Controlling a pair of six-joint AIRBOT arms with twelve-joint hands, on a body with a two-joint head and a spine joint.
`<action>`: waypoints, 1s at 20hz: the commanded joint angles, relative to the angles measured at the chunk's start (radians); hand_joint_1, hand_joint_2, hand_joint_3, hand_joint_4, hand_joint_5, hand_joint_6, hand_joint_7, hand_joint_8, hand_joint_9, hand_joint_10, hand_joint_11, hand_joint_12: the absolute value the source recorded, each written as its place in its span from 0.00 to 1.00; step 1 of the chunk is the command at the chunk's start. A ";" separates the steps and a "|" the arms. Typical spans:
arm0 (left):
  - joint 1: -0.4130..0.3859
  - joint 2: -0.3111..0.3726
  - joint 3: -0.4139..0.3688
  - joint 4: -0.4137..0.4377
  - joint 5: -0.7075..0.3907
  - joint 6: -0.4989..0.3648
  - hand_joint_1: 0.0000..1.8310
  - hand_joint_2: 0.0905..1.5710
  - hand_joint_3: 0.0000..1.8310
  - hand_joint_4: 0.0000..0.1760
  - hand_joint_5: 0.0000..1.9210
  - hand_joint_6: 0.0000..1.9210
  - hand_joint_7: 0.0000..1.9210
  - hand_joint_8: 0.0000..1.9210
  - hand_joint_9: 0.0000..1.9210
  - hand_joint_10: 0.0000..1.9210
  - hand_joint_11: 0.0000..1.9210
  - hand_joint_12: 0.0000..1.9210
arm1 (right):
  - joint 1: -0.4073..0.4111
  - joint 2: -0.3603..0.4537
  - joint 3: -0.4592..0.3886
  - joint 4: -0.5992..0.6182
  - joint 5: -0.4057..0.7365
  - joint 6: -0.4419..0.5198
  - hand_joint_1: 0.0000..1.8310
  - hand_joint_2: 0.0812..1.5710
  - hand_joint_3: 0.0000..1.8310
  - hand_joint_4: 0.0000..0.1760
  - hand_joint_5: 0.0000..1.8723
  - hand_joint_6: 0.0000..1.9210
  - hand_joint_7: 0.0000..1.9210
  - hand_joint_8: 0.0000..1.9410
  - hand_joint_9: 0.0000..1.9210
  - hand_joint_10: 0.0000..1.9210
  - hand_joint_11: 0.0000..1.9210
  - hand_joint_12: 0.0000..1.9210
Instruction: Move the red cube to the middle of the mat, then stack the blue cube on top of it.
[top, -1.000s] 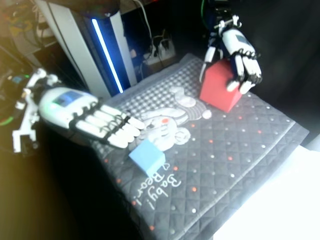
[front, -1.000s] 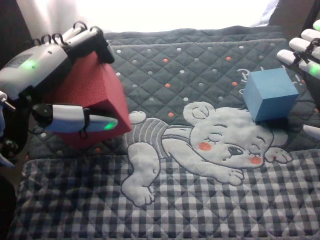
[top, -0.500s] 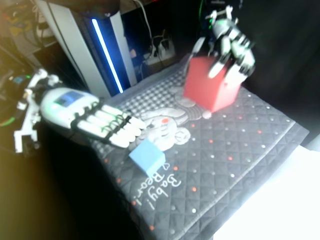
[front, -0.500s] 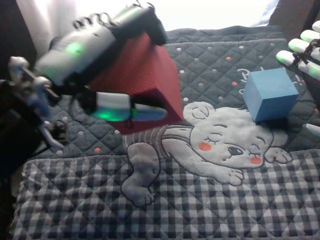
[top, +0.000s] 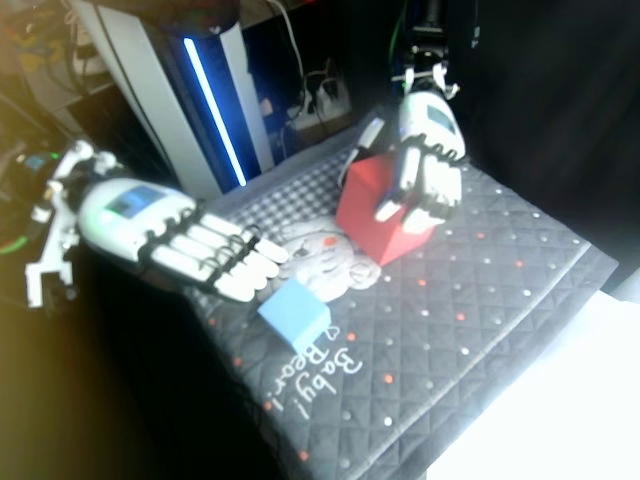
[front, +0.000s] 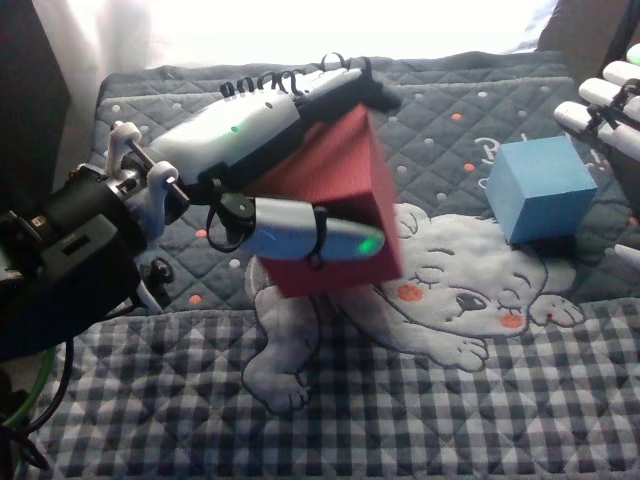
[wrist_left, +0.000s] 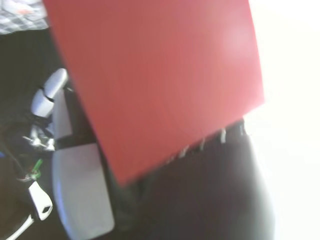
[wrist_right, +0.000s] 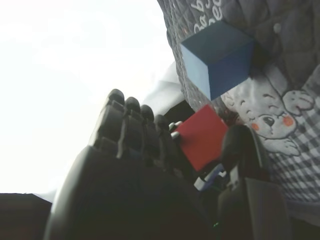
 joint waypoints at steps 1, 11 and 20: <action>-0.010 -0.006 0.003 0.002 -0.131 -0.011 0.34 0.59 0.00 0.92 0.00 0.01 0.00 0.00 0.00 0.01 0.00 0.18 | 0.007 0.005 0.005 -0.004 0.123 -0.006 0.31 0.86 0.01 0.00 0.00 0.00 0.00 0.00 0.00 0.00 0.00 0.00; 0.097 0.099 -0.063 -0.064 -0.376 -0.024 0.31 0.54 0.00 1.00 0.00 0.00 0.00 0.00 0.00 0.00 0.00 0.00 | 0.008 -0.003 0.069 -0.032 0.120 0.209 0.38 0.78 0.00 0.18 0.00 0.00 0.00 0.00 0.00 0.00 0.00 0.00; 0.267 0.214 -0.174 -0.222 -0.637 0.066 0.36 0.57 0.01 0.63 0.00 0.00 0.00 0.00 0.00 0.00 0.00 0.00 | 0.148 -0.166 0.302 -0.082 -0.091 0.551 0.50 0.69 0.00 0.00 0.00 0.00 0.05 0.00 0.00 0.34 0.00 0.75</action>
